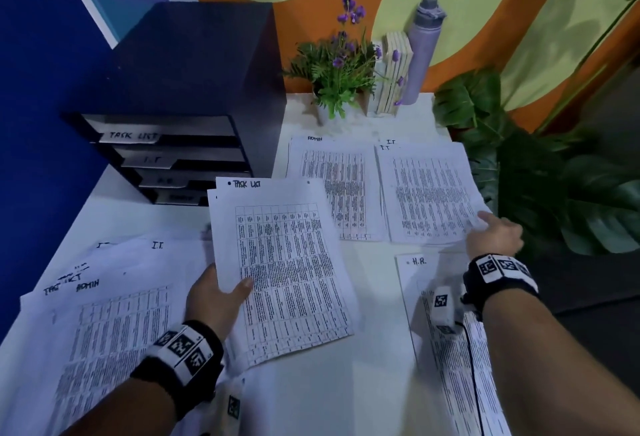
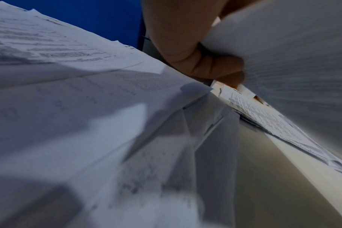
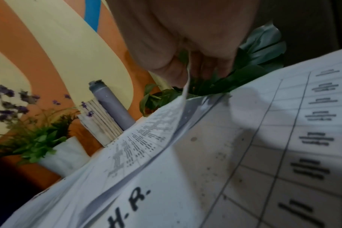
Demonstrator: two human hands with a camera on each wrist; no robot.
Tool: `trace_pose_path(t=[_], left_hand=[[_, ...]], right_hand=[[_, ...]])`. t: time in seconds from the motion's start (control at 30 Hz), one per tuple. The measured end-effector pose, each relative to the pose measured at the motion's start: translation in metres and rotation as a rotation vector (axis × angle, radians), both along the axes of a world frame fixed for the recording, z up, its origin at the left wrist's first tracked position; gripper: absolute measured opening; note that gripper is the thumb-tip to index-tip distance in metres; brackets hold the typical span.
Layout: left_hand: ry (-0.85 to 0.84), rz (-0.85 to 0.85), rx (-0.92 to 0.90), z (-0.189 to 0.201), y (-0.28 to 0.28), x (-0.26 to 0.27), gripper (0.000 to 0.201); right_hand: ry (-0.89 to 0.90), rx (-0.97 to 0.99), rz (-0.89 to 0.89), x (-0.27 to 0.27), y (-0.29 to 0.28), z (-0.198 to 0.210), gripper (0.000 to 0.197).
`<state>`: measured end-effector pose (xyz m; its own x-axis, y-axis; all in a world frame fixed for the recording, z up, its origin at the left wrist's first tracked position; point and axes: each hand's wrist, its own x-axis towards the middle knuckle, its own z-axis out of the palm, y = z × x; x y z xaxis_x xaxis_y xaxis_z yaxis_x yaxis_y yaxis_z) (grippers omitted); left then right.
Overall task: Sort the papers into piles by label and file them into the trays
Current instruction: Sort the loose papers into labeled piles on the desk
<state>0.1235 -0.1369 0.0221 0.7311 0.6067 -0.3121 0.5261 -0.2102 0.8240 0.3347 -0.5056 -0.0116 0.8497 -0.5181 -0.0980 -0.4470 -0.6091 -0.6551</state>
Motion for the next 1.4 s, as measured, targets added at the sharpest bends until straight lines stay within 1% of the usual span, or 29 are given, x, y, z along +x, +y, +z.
trace_pose_path(t=[0.07,0.17,0.23,0.3,0.37,0.43,0.47,0.6,0.67,0.7,0.73,0.77,0.8,0.87,0.9,0.93,0.97,1.07,1.13,1.2,1.33,1.4], left_hand=[[0.002,-0.001,-0.007,-0.001,0.000,-0.002,0.020],[-0.001,0.012,-0.025,-0.002,0.002,-0.005,0.020],[0.002,0.019,-0.040,-0.002,0.004,-0.007,0.020],[0.011,0.022,-0.046,-0.001,0.006,-0.009,0.022],[0.016,0.016,-0.039,0.001,0.007,-0.011,0.023],[0.012,0.020,-0.029,0.004,0.008,-0.014,0.024],[0.009,0.022,-0.026,0.005,0.009,-0.015,0.024],[0.013,0.021,-0.020,0.008,0.011,-0.019,0.025],[0.023,0.019,-0.025,0.008,0.013,-0.023,0.027],[0.026,0.014,-0.027,0.008,0.014,-0.025,0.028],[0.026,0.008,-0.031,0.008,0.015,-0.026,0.028],[0.026,0.003,-0.038,0.008,0.015,-0.028,0.028],[0.026,-0.005,-0.048,0.008,0.015,-0.029,0.029],[0.036,-0.029,-0.061,0.006,0.014,-0.032,0.029],[0.046,-0.047,-0.057,0.006,0.014,-0.034,0.027],[0.056,-0.061,-0.042,0.005,0.013,-0.035,0.023],[0.061,-0.066,-0.025,0.004,0.014,-0.036,0.020],[0.057,-0.048,0.053,0.001,0.025,-0.038,0.029],[0.071,-0.017,0.096,0.001,0.036,-0.040,0.031],[0.076,0.028,0.100,0.000,0.049,-0.042,0.030],[0.051,0.079,0.118,0.004,0.066,-0.048,0.024],[0.044,0.084,0.133,0.005,0.074,-0.050,0.023]], right_hand=[[0.062,-0.137,0.153,-0.018,0.008,0.013,0.041],[0.150,-0.309,0.423,-0.058,0.015,0.024,0.049],[0.303,-0.419,0.612,-0.092,0.019,0.027,0.053],[0.431,-0.450,0.723,-0.124,0.024,0.025,0.057],[0.449,-0.406,0.725,-0.150,0.030,0.020,0.053],[0.409,-0.382,0.686,-0.165,0.037,0.015,0.049],[0.398,-0.382,0.673,-0.167,0.040,0.012,0.050],[0.447,-0.407,0.642,-0.157,0.048,0.006,0.058],[0.454,-0.419,0.629,-0.148,0.054,0.006,0.055],[0.405,-0.401,0.618,-0.144,0.058,0.008,0.050],[0.325,-0.332,0.605,-0.141,0.064,0.010,0.046],[0.251,-0.191,0.587,-0.139,0.072,0.013,0.045],[0.215,0.019,0.561,-0.140,0.081,0.017,0.046],[0.268,0.451,0.526,-0.148,0.104,0.025,0.047],[0.296,0.572,0.522,-0.152,0.114,0.028,0.049],[0.297,0.608,0.517,-0.155,0.122,0.027,0.052],[0.282,0.592,0.508,-0.158,0.128,0.026,0.056],[0.206,0.388,0.511,-0.167,0.132,0.023,0.067],[0.170,0.308,0.518,-0.176,0.128,0.023,0.078],[0.181,0.240,0.535,-0.184,0.120,0.018,0.091],[0.201,-0.008,0.582,-0.195,0.106,-0.005,0.096],[0.211,-0.125,0.627,-0.199,0.102,-0.012,0.095]])
